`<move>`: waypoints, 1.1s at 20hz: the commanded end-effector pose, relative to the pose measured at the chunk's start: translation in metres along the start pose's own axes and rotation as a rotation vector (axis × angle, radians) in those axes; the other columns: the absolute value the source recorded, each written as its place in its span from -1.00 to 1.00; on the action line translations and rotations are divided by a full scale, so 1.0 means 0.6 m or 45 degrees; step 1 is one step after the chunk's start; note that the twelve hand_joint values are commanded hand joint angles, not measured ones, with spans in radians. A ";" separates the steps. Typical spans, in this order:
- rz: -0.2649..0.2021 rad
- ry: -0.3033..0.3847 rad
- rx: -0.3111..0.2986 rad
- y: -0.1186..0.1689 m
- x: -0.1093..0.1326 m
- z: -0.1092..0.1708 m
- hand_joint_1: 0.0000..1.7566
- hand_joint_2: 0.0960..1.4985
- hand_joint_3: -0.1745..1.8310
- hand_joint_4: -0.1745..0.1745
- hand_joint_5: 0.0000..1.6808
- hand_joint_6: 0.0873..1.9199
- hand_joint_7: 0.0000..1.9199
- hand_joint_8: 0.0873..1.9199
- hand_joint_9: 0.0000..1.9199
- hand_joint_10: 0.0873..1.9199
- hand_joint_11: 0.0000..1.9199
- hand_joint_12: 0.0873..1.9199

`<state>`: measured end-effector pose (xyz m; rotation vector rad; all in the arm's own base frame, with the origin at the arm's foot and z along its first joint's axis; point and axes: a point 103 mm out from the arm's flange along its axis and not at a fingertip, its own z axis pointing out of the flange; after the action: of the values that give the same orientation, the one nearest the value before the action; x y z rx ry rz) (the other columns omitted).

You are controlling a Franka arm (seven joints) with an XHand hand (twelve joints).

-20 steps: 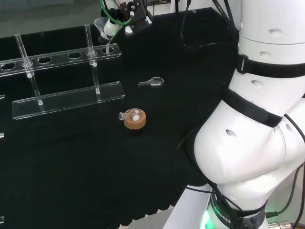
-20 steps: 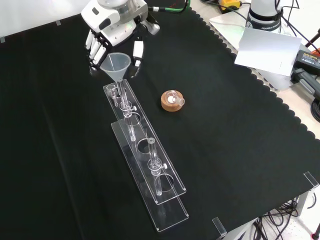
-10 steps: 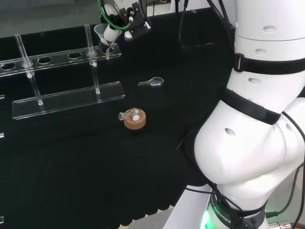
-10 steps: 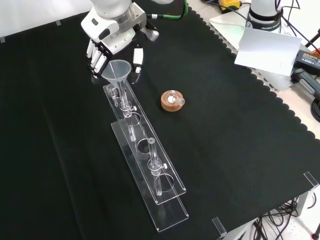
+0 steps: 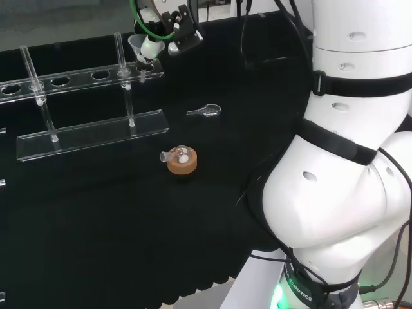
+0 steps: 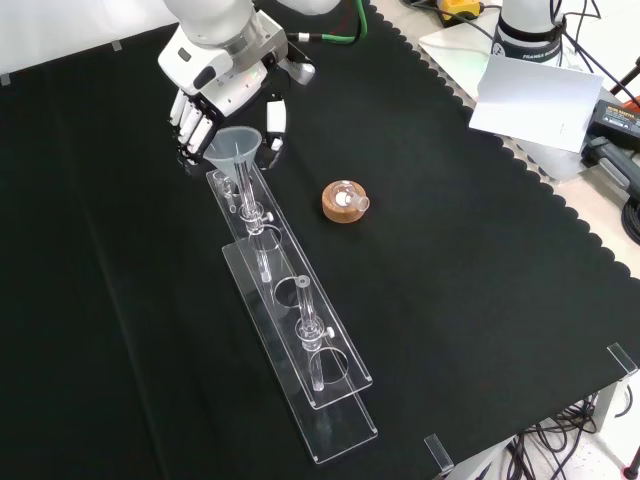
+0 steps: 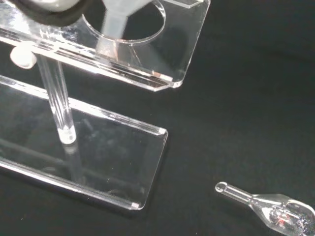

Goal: Put the funnel back on the funnel stand.

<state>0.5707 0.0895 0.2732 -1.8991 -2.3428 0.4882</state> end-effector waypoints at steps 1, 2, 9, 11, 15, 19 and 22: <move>-0.042 0.014 0.055 -0.006 0.007 0.002 -0.24 -0.22 -0.43 -0.09 -0.57 -0.76 -0.68 -0.35 -0.39 -0.47 -0.48 0.33; -0.046 0.005 0.065 -0.007 0.009 0.001 -0.25 -0.22 -0.44 -0.08 -0.58 -0.80 -0.71 -0.35 -0.42 -0.45 -0.50 0.34; -0.031 -0.005 0.031 -0.032 0.010 -0.017 -0.29 -0.24 -0.48 -0.07 -0.60 -0.94 -0.78 -0.36 -0.52 -0.40 -0.58 0.38; -0.010 -0.019 0.015 -0.046 0.007 -0.029 -0.29 -0.24 -0.48 -0.07 -0.60 -0.95 -0.79 -0.37 -0.52 -0.40 -0.58 0.38; 0.020 -0.024 -0.040 -0.079 -0.002 -0.060 -0.29 -0.23 -0.50 -0.07 -0.58 -0.98 -0.79 -0.37 -0.54 -0.39 -0.59 0.39; 0.062 -0.013 -0.070 -0.114 -0.016 -0.079 -0.29 -0.23 -0.50 -0.07 -0.58 -0.99 -0.79 -0.37 -0.54 -0.39 -0.60 0.39; 0.097 0.001 -0.093 -0.146 -0.028 -0.087 -0.29 -0.23 -0.50 -0.07 -0.58 -0.99 -0.79 -0.37 -0.54 -0.39 -0.60 0.39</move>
<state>0.5313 0.0838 0.3308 -1.9431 -2.3626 0.4653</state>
